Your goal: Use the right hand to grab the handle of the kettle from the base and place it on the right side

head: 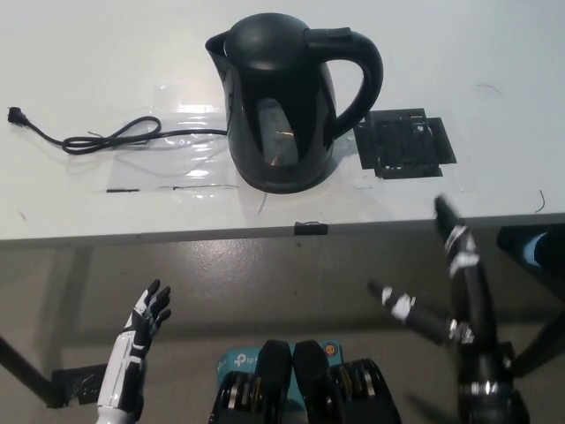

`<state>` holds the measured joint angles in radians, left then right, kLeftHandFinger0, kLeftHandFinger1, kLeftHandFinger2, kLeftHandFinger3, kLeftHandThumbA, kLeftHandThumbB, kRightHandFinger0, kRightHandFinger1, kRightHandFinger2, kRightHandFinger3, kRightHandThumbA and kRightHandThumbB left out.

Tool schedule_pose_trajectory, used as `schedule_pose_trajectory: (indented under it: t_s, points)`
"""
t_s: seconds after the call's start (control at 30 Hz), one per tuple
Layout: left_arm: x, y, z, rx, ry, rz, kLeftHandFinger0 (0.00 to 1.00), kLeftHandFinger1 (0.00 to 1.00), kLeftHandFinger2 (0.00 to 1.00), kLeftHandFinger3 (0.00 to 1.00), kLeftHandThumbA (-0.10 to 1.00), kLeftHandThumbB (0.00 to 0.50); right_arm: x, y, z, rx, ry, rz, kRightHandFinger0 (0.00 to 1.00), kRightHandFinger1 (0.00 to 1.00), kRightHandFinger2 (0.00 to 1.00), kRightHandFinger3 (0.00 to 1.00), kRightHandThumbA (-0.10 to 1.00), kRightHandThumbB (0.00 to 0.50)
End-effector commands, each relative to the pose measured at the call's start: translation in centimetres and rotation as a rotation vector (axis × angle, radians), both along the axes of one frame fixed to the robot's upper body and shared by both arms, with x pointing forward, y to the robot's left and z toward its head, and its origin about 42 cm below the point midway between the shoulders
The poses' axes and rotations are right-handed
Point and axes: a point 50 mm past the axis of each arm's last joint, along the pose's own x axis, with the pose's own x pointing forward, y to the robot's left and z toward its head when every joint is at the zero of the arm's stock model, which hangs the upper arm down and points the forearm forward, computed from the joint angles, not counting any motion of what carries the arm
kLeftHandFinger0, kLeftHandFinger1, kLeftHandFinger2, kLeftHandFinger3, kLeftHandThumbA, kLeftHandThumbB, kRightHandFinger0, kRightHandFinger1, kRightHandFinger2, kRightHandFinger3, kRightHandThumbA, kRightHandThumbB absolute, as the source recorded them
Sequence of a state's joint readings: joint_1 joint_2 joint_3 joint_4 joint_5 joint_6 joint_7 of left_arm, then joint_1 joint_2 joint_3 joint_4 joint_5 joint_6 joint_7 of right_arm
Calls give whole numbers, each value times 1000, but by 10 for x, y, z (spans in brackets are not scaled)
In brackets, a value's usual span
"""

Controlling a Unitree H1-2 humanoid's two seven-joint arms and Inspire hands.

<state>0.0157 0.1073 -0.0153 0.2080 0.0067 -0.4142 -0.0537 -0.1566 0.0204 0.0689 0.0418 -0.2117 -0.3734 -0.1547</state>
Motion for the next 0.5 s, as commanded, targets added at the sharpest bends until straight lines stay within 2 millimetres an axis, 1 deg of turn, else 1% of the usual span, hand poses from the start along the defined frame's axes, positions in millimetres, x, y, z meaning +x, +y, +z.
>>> schedule_pose_trajectory:
  t_s: [0.0, 0.03, 0.13, 0.17, 0.23, 0.27, 0.3, 0.33, 0.37, 0.4, 0.43, 0.47]
  points:
    - [0, -6, 13, 14, -88, -55, 1000, 1000, 1000, 1000, 1000, 500, 32, 2, 49, -4, -131, -47, 1000, 1000, 1000, 1000, 1000, 253]
    - [0, -6, 12, 17, -84, -60, 1000, 1000, 1000, 1000, 1000, 500, 46, 3, 61, -19, -124, -54, 1000, 1000, 1000, 1000, 1000, 260]
    - [0, -7, 10, 21, -74, -67, 1000, 1000, 1000, 1000, 1000, 500, 69, 5, 82, -13, -116, -45, 1000, 1000, 1000, 1000, 1000, 268]
    - [0, -7, 9, 19, -73, -70, 1000, 1000, 1000, 1000, 1000, 500, 77, 6, 88, -14, -120, -45, 1000, 1000, 1000, 1000, 1000, 254]
    - [-1, -8, 9, 19, -70, -75, 1000, 1000, 1000, 1000, 1000, 500, 100, 8, 102, -46, -126, -61, 1000, 1000, 1000, 1000, 1000, 226]
    - [-1, -7, 8, 19, -68, -77, 1000, 1000, 1000, 1000, 1000, 500, 112, 10, 108, -55, -118, -55, 1000, 1000, 1000, 1000, 942, 196]
    - [0, -8, 9, 18, -69, -78, 1000, 1000, 1000, 1000, 1000, 500, 121, 11, 112, -71, -114, -56, 1000, 1000, 1000, 1000, 936, 196]
    - [0, -8, 9, 17, -69, -78, 1000, 1000, 1000, 1000, 1000, 500, 125, 11, 113, -78, -113, -58, 1000, 1000, 1000, 1000, 934, 198]
    - [0, -8, 9, 20, -69, -75, 1000, 1000, 1000, 1000, 1000, 500, 139, 13, 117, -97, -98, -60, 1000, 1000, 1000, 1000, 878, 206]
    - [1, -8, 8, 21, -69, -73, 1000, 1000, 1000, 1000, 1000, 500, 145, 15, 118, -104, -93, -62, 1000, 1000, 1000, 1000, 865, 203]
    - [1, -7, 8, 23, -69, -74, 1000, 1000, 1000, 1000, 1000, 500, 155, 17, 119, -108, -80, -62, 1000, 1000, 1000, 1000, 828, 202]
    - [0, -7, 8, 22, -68, -73, 1000, 1000, 1000, 1000, 1000, 500, 164, 20, 120, -122, -62, -73, 1000, 1000, 1000, 1000, 816, 204]
